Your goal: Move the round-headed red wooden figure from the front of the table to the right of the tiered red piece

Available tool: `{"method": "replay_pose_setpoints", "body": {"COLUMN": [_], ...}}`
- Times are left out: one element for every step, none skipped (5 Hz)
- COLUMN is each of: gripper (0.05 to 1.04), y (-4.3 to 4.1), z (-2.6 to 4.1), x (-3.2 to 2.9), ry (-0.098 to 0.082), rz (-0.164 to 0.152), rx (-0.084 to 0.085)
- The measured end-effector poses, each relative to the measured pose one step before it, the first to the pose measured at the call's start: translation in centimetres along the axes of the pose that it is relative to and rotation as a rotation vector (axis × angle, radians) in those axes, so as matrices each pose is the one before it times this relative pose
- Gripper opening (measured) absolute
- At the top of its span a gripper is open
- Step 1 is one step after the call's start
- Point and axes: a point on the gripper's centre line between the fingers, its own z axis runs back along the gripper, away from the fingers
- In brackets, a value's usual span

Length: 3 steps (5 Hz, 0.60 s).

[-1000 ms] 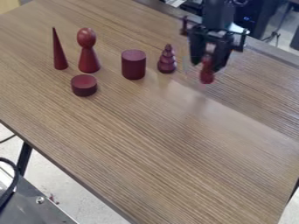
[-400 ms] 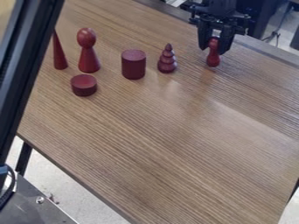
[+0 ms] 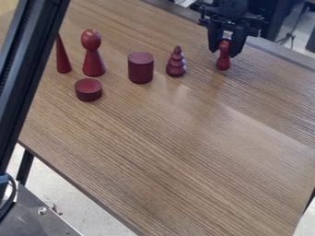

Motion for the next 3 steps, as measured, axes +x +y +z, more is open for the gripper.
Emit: {"method": "replay_pose_setpoints", "body": {"gripper": [0.887, 1.006, 1.0], "y": [-0.028, 0.038, -0.009], "z": [-0.002, 0.266, -0.293], "x": [-0.466, 0.087, 0.214], "ry": [0.0294, -0.0045, 0.0032], "rz": [0.012, 0.0106, 0.0091], "rx": [0.0027, 0.0045, 0.0017]}}
